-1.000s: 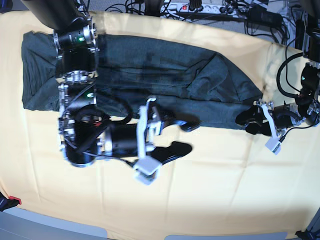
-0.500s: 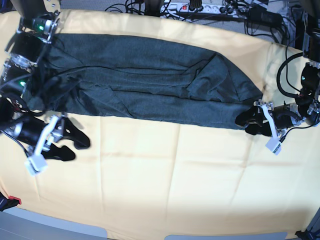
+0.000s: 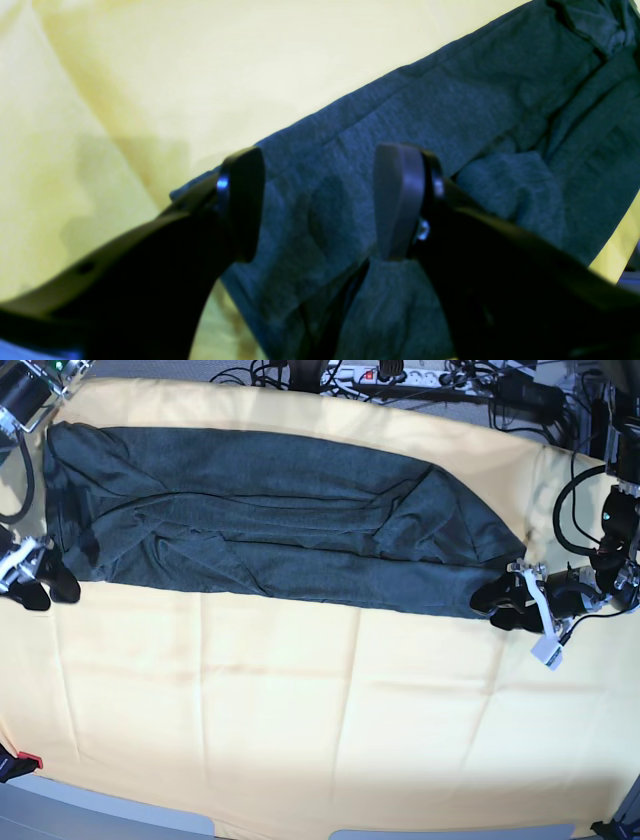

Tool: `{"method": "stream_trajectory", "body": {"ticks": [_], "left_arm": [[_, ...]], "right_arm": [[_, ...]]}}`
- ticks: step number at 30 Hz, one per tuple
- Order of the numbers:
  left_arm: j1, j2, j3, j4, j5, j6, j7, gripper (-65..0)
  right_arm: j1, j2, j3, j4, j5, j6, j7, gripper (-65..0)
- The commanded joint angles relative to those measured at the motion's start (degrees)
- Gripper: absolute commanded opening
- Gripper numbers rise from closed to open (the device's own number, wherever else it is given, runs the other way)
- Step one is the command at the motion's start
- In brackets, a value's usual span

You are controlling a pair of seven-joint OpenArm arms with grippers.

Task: Fold the T-shirt properly
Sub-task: 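Open the right gripper and pull it back to the shirt's end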

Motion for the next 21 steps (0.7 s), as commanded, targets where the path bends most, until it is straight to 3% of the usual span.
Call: {"method": "stream_trajectory", "body": {"ticks": [1, 8, 14, 19, 21], "left_arm": [[-1.2, -1.1, -0.8, 0.7, -1.1, -0.4, -1.1, -29.0], [-1.3, -1.1, -0.8, 0.7, -1.1, -0.4, -1.2, -29.0], [-1.3, -1.1, -0.8, 0.7, -1.2, -0.4, -1.2, -29.0], [-1.3, -1.1, -0.8, 0.7, -1.2, -0.4, -1.2, -29.0], [-1.3, -1.1, -0.8, 0.7, -1.2, -0.4, -1.2, -29.0]], "right_arm": [[0.0, 1.2, 1.4, 0.8, 1.2, -0.1, 1.1, -23.5], [-3.0, 1.3, 4.9, 0.8, -2.2, 0.1, 1.3, -23.7], [-3.5, 1.4, 4.9, 0.8, -7.9, 1.6, 4.1, -53.7], [-3.4, 2.2, 4.9, 0.8, -11.3, 1.8, 4.8, -51.4], [-3.4, 2.3, 4.9, 0.8, -15.3, 1.8, 6.9, -56.2]]}}
